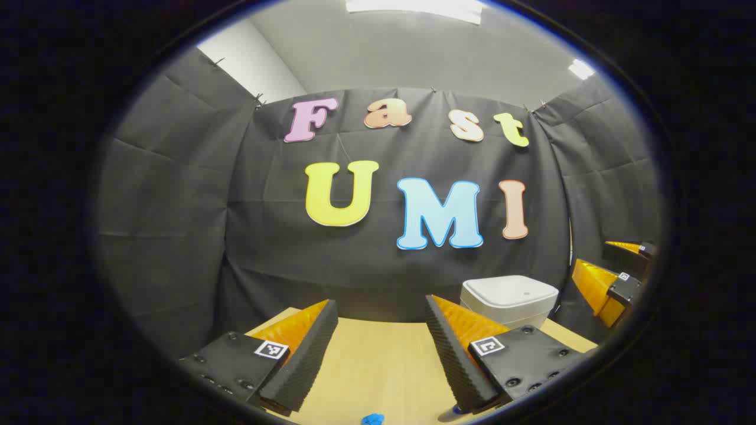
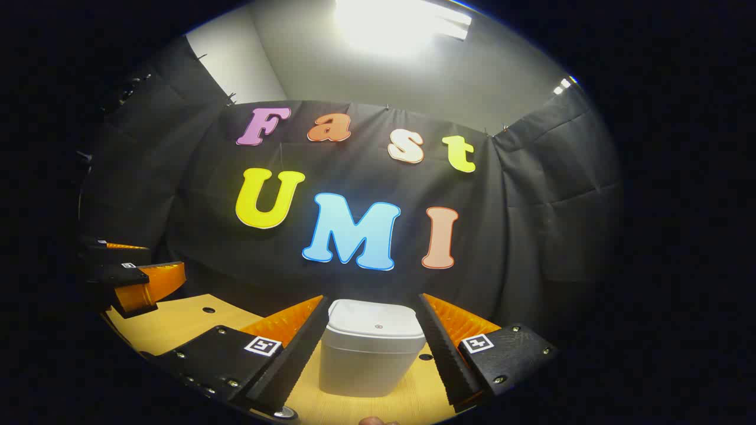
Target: Press the lid of the desktop garbage bin to open it, pick up the crumpled paper on the desktop and throw it into the bin, then pick up the pop can on the desktop and drop it into the bin, and finally close the garbage bin lid.
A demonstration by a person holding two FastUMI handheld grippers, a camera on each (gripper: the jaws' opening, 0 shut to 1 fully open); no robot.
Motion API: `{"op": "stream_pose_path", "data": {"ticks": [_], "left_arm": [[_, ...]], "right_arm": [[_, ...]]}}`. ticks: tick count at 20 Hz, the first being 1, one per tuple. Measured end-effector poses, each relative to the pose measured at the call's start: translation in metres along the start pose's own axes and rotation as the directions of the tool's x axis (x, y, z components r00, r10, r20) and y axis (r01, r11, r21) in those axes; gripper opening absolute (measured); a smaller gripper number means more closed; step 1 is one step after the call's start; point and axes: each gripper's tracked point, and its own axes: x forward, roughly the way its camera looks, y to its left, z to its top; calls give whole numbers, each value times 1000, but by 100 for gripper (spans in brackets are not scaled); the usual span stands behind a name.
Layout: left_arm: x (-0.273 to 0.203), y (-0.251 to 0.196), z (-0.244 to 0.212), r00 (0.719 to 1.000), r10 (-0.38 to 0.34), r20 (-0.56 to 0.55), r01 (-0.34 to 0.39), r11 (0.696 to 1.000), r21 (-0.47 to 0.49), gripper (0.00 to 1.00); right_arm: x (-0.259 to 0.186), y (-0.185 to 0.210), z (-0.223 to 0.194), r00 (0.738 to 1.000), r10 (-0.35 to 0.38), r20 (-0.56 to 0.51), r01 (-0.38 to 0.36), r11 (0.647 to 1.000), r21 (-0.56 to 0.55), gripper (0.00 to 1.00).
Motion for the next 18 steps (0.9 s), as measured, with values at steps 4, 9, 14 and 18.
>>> {"op": "stream_pose_path", "data": {"ticks": [4, 9, 14, 18], "left_arm": [[2, -7, -1, 1000, -20, 8, 20, 1000, 10, 98], [9, -8, -6, 999, -34, -1, 34, 999, 3, 98], [12, -9, -14, 999, -37, -14, 37, 999, 4, 97], [13, -8, -16, 999, -35, -22, 35, 999, 7, 98]], "right_arm": [[5, 3, -8, 1000, 14, -18, -14, 1000, 4, 95], [7, 5, -13, 999, 11, -36, -11, 1000, 9, 95], [12, 4, -22, 998, -5, -67, 6, 1000, 16, 95], [13, 3, -27, 997, -17, -81, 18, 1000, 16, 95]]}}
